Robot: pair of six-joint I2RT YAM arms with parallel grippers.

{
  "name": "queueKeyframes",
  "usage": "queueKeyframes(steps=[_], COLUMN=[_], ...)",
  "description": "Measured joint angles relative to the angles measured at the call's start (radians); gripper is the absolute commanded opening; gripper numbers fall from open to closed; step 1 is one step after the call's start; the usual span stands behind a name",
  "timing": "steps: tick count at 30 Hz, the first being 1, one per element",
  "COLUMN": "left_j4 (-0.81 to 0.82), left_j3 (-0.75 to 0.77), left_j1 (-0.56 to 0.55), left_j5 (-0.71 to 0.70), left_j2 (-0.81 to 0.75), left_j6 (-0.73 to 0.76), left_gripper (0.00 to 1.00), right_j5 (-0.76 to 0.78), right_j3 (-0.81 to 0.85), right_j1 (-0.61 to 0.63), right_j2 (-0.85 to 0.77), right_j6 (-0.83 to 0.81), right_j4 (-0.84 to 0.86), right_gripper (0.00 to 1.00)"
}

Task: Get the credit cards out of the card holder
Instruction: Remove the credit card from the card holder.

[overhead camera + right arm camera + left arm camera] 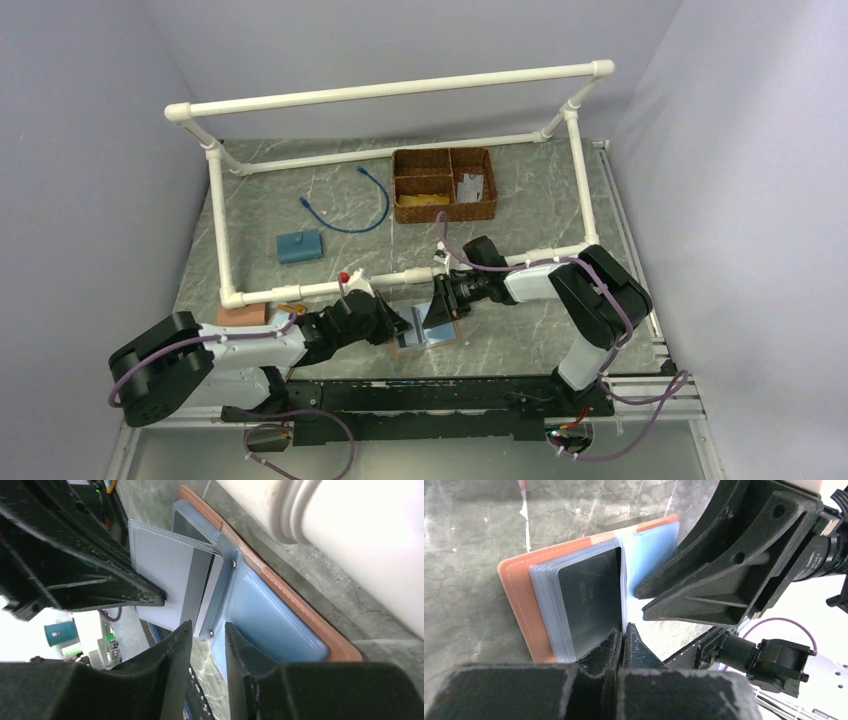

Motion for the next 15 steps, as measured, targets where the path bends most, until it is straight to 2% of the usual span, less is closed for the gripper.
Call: queueKeyframes(steps=[4,6,15], left_j4=[0.067,0.107,0.299], left_j3=[-0.093,-0.139,-0.190], left_j1=[0.000,0.000,0.000], left_j5=[-0.005,-0.005,0.007], left_j2=[-0.083,-0.114,-0.151], left_j6=[0.001,0.005,0.074], left_gripper=[0.00,0.00,0.00], right_j5=[-0.040,-0.071,-0.187], right_j3=[-0.005,-0.016,-0.058], right_j1=[-0.032,-0.046,-0.049], right_j2=[-0.021,-0.039,-0.069], right_j6=[0.028,0.054,0.187], right_j4=[0.030,0.072,0.252], right_gripper=[0.48,0.51,0.51])
